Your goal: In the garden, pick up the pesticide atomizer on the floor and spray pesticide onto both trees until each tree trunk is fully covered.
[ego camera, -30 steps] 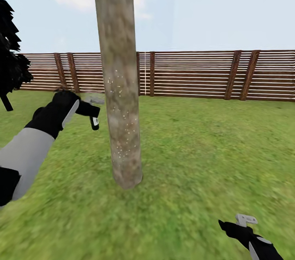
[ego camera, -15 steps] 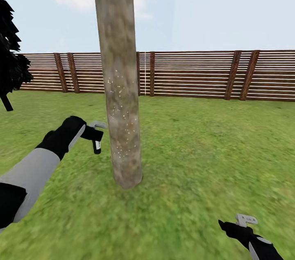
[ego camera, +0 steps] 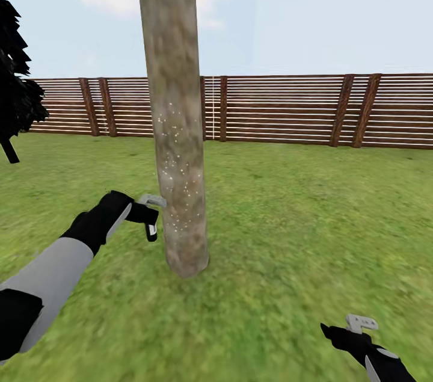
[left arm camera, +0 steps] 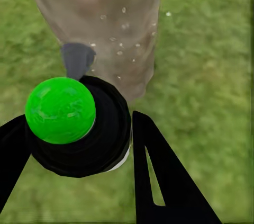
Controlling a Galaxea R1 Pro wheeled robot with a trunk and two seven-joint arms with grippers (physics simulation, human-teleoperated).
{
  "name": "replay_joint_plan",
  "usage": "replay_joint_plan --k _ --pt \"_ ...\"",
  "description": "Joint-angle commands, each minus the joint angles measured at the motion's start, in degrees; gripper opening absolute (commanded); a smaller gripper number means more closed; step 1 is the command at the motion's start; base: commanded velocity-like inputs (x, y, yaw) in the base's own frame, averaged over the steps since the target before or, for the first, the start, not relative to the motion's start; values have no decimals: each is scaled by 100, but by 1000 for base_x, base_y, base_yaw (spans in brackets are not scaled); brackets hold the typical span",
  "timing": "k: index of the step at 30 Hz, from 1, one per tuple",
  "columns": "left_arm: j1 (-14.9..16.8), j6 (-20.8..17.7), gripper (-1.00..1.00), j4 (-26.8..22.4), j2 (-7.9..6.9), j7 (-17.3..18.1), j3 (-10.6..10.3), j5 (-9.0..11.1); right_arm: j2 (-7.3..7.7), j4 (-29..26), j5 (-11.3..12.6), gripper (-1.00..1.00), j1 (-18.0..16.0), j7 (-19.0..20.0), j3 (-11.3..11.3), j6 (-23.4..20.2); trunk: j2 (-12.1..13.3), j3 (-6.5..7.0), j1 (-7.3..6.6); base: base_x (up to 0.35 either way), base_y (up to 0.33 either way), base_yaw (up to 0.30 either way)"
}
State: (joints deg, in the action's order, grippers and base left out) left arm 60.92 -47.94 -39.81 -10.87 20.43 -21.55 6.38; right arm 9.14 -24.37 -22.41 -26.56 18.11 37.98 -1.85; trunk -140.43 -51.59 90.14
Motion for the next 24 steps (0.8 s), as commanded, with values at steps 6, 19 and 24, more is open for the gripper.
replay_joint_plan --k 6,19,24 --pt "-219 276 -100 -1 5 5 2 -5 0 2 0 100 -1 0 -1 0 0 1 0 0 0 0" --pt "-649 504 -100 -1 3 -7 8 20 0 -6 -9 100 -2 -18 7 -61 0 1 0 -3 -4 114" --pt "-756 504 -100 5 13 -14 9 30 0 -6 -6 100 -2 -14 7 -62 0 1 0 -155 -213 24"
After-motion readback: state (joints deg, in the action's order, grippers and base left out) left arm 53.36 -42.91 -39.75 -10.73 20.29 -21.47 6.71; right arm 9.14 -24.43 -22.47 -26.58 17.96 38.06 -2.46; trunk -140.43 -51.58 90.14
